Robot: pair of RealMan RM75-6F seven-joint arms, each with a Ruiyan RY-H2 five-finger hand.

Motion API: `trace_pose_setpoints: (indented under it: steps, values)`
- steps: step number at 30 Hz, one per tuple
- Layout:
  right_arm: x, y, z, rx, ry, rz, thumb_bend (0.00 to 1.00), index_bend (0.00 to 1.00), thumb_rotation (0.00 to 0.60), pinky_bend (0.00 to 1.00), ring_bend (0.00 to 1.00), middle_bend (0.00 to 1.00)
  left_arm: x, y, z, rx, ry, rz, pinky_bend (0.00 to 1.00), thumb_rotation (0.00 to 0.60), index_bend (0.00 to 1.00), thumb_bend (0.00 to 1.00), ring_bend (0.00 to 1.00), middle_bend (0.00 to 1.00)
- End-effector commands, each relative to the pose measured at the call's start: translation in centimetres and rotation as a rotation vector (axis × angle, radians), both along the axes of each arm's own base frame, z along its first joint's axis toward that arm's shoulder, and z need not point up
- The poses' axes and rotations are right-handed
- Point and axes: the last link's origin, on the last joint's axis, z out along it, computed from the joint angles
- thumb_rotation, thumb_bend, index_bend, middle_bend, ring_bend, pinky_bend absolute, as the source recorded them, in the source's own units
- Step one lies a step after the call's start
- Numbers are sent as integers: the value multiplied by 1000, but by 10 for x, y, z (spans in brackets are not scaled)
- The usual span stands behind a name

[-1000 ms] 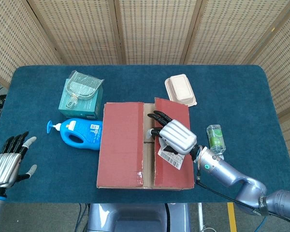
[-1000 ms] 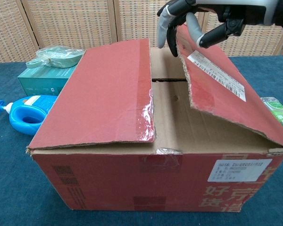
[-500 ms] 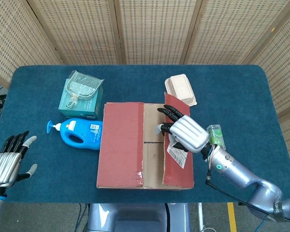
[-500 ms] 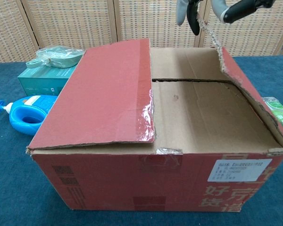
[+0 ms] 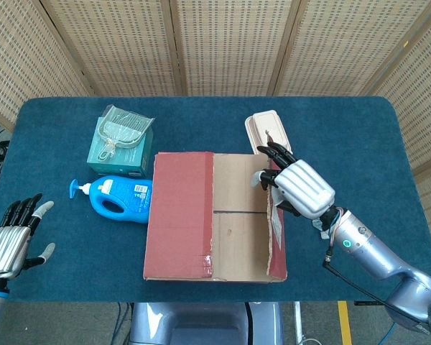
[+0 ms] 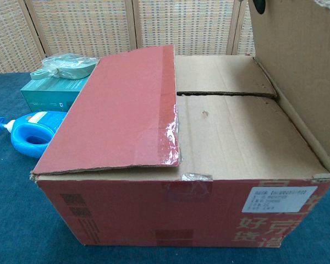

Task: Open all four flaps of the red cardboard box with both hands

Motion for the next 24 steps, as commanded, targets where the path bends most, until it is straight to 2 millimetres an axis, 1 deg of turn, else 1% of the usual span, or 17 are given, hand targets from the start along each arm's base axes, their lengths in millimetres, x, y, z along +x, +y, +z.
trace_pose_setpoints:
  steps: [1,12,24]
  values:
    - [-5,-1,7,-21,7,-14,1000,393,600,0,76,537,0,1,0,-1,2,-3,0,583,116,333,0,0]
    - [-22,-5,27,-77,53,-55,1000,393,600,0,76,535,1,2,1,5,4,-6,0,583,116,332,0,0]
    - [-41,-6,42,-123,75,-101,1000,393,600,0,76,531,3,3,2,10,9,-14,0,583,116,333,0,0]
